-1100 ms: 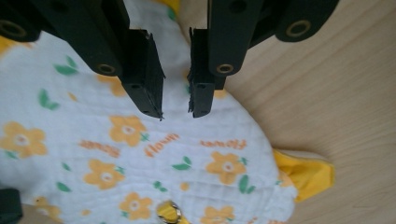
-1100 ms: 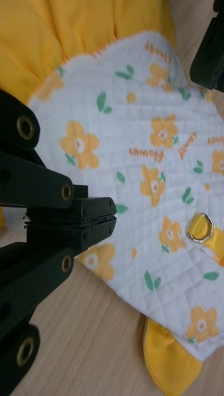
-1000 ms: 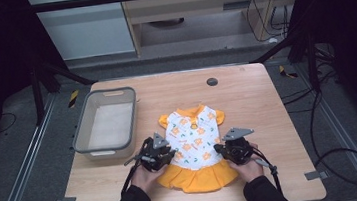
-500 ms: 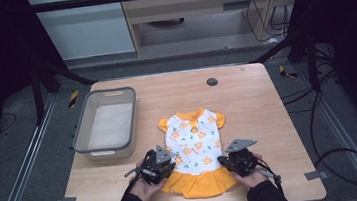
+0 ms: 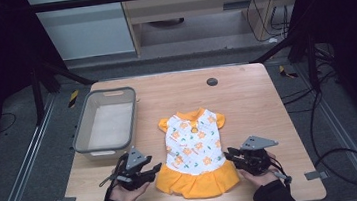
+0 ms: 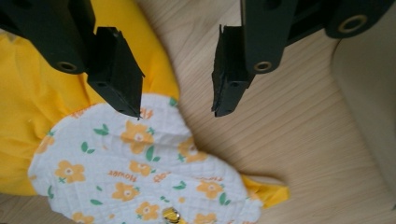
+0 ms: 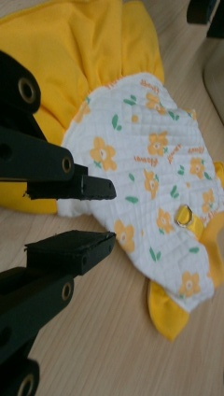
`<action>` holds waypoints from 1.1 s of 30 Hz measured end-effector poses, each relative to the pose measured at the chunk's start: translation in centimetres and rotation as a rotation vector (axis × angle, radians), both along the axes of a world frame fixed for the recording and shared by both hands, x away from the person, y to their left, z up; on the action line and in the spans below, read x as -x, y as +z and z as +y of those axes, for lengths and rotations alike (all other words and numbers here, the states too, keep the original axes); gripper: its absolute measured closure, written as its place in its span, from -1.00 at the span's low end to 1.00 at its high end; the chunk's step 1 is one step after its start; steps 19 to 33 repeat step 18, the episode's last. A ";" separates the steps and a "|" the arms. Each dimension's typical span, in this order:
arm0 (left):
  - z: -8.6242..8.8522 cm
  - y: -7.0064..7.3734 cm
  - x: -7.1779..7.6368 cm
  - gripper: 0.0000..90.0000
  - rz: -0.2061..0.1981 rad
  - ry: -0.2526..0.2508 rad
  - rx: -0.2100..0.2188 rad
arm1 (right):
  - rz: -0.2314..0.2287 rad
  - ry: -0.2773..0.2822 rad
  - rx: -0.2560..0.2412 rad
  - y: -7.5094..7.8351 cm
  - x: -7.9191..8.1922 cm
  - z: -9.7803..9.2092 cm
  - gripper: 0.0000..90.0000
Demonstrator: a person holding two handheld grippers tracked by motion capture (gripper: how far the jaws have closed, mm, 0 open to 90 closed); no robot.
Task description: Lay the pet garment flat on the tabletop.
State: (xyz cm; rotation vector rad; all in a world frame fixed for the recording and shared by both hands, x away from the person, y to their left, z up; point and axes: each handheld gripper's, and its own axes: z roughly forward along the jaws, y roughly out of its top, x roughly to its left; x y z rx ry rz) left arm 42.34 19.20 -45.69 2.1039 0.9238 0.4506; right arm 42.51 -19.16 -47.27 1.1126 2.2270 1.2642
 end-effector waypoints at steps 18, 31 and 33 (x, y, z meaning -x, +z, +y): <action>6.5 -1.4 1.5 -0.35 -0.026 0.132 -0.026 | -0.024 -0.232 -0.014 -0.5 0.7 -6.4 -0.05; 6.5 -1.4 1.5 -0.35 -0.026 0.132 -0.026 | -0.024 -0.232 -0.014 -0.5 0.7 -6.4 -0.05; 6.5 -1.4 1.5 -0.35 -0.026 0.132 -0.026 | -0.024 -0.232 -0.014 -0.5 0.7 -6.4 -0.05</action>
